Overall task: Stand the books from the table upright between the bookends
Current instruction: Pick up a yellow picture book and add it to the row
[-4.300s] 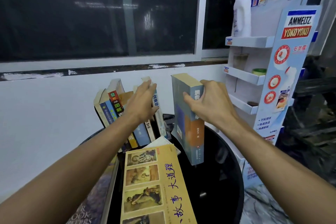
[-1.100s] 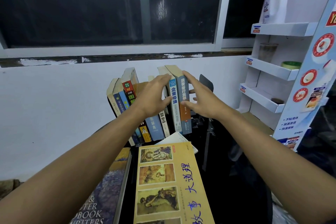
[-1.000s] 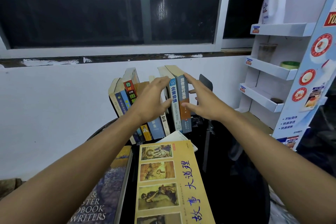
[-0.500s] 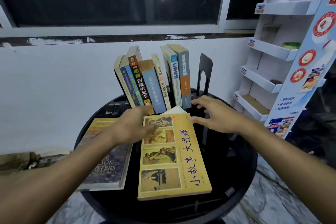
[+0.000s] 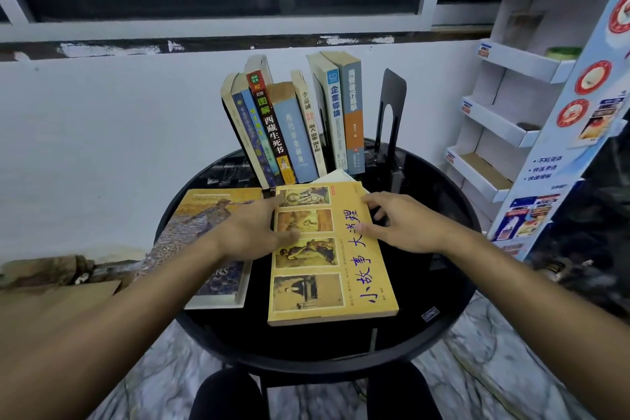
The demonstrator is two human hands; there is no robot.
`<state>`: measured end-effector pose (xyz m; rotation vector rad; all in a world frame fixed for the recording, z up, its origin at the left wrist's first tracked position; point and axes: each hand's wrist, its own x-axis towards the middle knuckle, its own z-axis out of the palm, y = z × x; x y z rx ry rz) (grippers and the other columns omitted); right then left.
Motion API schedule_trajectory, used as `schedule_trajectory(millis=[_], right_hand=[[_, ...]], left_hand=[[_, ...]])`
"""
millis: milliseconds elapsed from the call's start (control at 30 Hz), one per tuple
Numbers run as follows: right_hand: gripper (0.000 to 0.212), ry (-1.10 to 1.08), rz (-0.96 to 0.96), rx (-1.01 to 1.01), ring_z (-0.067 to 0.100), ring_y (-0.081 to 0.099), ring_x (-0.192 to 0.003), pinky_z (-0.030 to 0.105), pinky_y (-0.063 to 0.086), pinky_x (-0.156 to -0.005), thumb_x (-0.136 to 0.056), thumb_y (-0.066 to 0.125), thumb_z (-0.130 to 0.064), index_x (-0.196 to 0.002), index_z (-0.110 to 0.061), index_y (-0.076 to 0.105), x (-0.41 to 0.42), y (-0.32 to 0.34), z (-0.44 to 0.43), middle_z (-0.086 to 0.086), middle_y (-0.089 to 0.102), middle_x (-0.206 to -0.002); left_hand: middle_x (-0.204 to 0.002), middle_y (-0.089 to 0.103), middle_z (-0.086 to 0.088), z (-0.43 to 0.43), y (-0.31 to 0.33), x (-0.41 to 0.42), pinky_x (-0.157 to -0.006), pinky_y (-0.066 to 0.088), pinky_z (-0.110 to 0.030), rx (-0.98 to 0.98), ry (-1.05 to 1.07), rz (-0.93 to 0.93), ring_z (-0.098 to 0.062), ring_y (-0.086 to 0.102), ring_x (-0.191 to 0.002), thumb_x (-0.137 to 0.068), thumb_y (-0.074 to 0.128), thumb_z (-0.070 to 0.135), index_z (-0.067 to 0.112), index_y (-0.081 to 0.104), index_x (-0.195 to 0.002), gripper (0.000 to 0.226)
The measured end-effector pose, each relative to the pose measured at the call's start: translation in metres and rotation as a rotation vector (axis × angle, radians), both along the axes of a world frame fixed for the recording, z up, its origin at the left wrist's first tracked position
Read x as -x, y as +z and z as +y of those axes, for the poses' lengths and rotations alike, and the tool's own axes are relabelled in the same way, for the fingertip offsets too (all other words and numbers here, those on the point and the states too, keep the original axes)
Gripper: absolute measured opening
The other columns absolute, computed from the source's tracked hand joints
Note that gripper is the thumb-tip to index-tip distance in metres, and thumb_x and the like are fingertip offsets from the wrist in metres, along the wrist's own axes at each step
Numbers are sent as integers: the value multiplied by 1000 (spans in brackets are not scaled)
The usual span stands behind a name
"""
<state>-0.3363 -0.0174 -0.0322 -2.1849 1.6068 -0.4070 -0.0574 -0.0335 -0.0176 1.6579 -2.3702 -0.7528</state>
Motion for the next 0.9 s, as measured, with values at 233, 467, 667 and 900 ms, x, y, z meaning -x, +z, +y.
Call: schedule_trajectory(millis=[233, 467, 667, 900], right_hand=[[61, -63, -114, -71, -1, 58, -88, 11, 45, -72, -95, 66, -38, -148, -21, 41, -7, -2, 6, -26, 50, -99], [74, -134, -259, -36, 3, 64, -90, 20, 54, -81, -90, 74, -31, -153, -19, 37, -9, -5, 7, -20, 56, -105], [72, -158, -405, 99, 9, 69, -87, 29, 59, -80, -86, 80, -20, -148, -20, 43, -2, 2, 4, -8, 65, -111], [57, -155, -631, 223, 10, 72, -81, 29, 59, -80, -86, 78, -9, -135, -26, 57, 4, 31, 2, -10, 74, -101]], left_hand=[[-124, 68, 10, -7, -7, -8, -99, 54, -40, -42, 30, 119, -13, 66, -112, -84, 77, 42, 22, 39, -150, 78], [-117, 71, 13, 0, -7, -7, -87, 59, -29, -19, 38, 295, -5, 65, -105, -91, 72, 14, 27, 53, -139, 53], [-128, 60, 18, 7, 0, -11, -92, 59, -40, 44, 111, 536, -9, 63, -112, -88, 74, 4, 23, 50, -142, 62], [-123, 68, 10, 6, 19, -11, -90, 60, -37, 151, 145, 743, -12, 68, -107, -83, 79, 8, 19, 49, -146, 71]])
